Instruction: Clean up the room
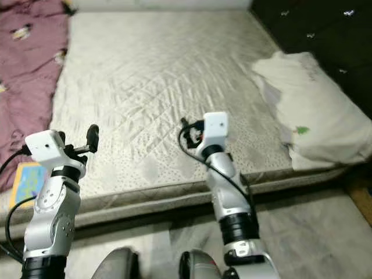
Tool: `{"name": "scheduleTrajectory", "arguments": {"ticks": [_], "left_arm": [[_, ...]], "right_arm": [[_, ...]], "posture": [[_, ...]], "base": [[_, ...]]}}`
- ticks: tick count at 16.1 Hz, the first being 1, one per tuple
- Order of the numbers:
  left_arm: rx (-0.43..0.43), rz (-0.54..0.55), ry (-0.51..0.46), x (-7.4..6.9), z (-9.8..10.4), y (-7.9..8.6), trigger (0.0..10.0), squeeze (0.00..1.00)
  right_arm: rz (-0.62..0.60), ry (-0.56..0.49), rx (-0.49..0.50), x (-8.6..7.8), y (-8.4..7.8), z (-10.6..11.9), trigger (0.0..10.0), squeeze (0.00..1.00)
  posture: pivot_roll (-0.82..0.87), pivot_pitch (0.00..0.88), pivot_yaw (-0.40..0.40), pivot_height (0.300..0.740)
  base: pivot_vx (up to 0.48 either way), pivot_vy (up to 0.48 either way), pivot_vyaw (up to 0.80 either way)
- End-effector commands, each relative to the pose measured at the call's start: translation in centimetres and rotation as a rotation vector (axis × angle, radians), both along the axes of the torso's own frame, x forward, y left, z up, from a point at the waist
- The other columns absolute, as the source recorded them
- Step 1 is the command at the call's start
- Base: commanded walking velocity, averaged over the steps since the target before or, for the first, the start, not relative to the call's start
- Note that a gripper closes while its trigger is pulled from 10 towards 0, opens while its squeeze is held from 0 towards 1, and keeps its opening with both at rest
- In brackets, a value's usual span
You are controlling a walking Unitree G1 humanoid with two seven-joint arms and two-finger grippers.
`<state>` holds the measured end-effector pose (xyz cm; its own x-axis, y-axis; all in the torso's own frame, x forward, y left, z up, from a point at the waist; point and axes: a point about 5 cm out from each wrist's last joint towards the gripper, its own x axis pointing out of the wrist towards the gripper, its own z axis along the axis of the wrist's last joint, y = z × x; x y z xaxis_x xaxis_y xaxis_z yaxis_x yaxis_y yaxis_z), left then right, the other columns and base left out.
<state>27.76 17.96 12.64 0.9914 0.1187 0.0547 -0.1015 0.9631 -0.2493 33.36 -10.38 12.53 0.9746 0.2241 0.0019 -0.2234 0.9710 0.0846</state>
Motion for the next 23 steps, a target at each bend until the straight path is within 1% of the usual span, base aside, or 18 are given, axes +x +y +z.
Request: {"name": "scheduleTrajectory", "arguments": {"ticks": [1,4,7,9,11,15,19,20,23], "left_arm": [[-0.002,0.0,-0.024,-0.26,0.35,0.38,10.0,0.0],[0.018,-0.005,-0.047,-0.35,0.62,0.28,10.0,0.0],[0.015,-0.007,-0.056,-0.35,0.76,0.26,10.0,0.0],[0.013,-0.01,-0.059,-0.33,0.79,0.28,10.0,0.0],[0.012,-0.013,-0.059,-0.32,0.79,0.22,10.0,0.0],[-0.004,-0.001,-0.044,-0.25,0.55,0.2,10.0,0.0],[-0.002,0.002,-0.051,-0.15,0.67,0.35,10.0,0.0],[-0.003,0.001,-0.052,-0.16,0.68,0.32,10.0,0.0],[-0.011,-0.006,-0.051,-0.17,0.66,0.18,10.0,0.0]], "right_arm": [[0.014,-0.008,0.014,0.02,0.77,0.28,10.0,0.0],[0.016,-0.01,0.009,0.03,0.78,0.29,10.0,0.0],[0.032,-0.027,-0.02,-0.03,0.97,0.44,10.0,0.0],[0.027,-0.025,-0.018,-0.03,0.96,0.42,10.0,0.0],[0.024,-0.022,-0.016,-0.01,0.94,0.4,10.0,0.0],[0.02,-0.017,-0.014,0.03,0.91,0.35,10.0,0.0],[0.016,-0.011,-0.008,0.1,0.9,0.31,10.0,0.0],[0.014,-0.002,-0.005,0.11,0.86,0.25,10.0,0.0],[0.011,0.003,-0.002,0.19,0.77,0.15,10.0,0.0]], "posture": [[0.08,0.135,-0.049,0.74],[0.08,0.137,-0.05,0.74],[0.08,0.139,-0.051,0.74],[0.08,0.139,-0.051,0.74],[0.08,0.142,-0.051,0.74],[0.08,0.142,-0.049,0.74],[0.08,0.143,-0.049,0.74],[0.08,0.143,-0.049,0.74],[0.08,0.143,-0.048,0.74]], "base": [[0.0,0.0,0.0],[0.0,0.0,0.0],[0.0,0.0,0.0],[0.0,0.0,0.8],[0.247,0.0,0.55],[0.062,0.0,0.0],[0.0,0.0,0.0],[0.0,0.281,0.0],[0.0,0.48,-0.8]]}}
